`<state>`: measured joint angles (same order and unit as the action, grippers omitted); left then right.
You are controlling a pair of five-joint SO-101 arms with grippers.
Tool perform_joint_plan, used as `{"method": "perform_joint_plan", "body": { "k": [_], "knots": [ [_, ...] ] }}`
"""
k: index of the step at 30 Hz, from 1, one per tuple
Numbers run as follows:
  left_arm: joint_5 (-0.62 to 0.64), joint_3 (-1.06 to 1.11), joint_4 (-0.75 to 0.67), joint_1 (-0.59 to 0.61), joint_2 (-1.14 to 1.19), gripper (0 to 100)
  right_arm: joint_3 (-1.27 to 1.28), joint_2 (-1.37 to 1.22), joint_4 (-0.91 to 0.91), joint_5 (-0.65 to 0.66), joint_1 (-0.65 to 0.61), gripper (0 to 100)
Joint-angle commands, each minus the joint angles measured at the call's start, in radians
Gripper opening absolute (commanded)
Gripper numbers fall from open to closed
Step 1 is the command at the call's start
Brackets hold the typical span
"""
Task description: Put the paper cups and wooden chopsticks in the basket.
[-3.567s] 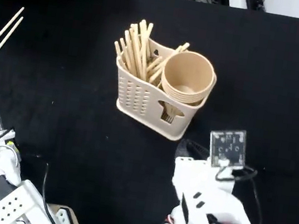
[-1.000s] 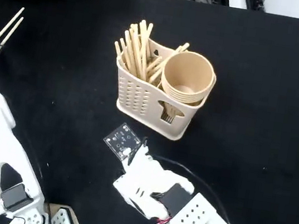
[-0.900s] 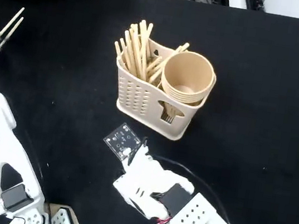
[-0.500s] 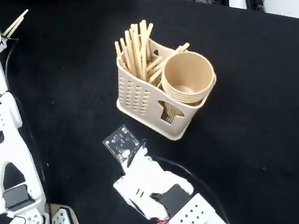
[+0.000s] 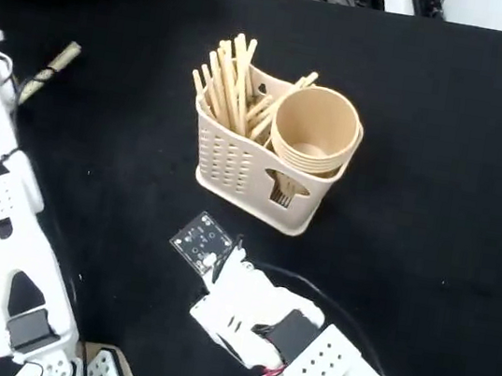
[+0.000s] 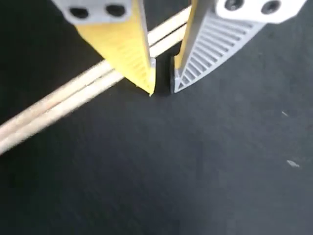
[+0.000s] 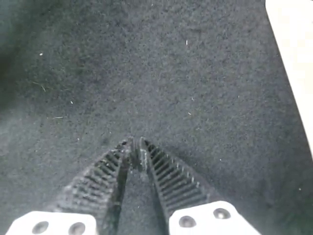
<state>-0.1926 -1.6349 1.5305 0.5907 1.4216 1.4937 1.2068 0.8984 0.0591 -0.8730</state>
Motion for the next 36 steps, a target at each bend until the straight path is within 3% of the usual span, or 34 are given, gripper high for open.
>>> {"method": "perform_joint_plan", "body": {
  "k": [1,7,12,25,31,34,36],
  "knots": [
    [-0.339,-0.010,0.193,-0.079,-0.040,8,-0.002,0.007,-0.020,0.009,-0.011,1.5],
    [-0.387,0.073,0.233,-0.076,-0.038,8,-0.001,0.002,-0.020,0.009,-0.009,1.5],
    [-0.451,0.326,0.235,-0.065,-0.138,8,-0.001,0.001,-0.020,0.009,-0.009,1.5],
    [-0.483,1.274,0.227,-0.168,-0.941,8,-0.001,0.001,-0.015,0.009,-0.009,1.5],
    [-0.413,1.330,0.221,-0.191,-1.149,8,-0.001,0.001,-0.014,0.009,-0.009,1.5],
    [-0.408,1.337,0.143,-0.211,-1.175,9,-0.001,0.001,-0.014,0.009,-0.009,1.5],
    [-0.408,1.342,0.100,-0.217,-1.145,15,-0.001,0.001,-0.012,0.009,-0.009,1.5]
  ]
}}
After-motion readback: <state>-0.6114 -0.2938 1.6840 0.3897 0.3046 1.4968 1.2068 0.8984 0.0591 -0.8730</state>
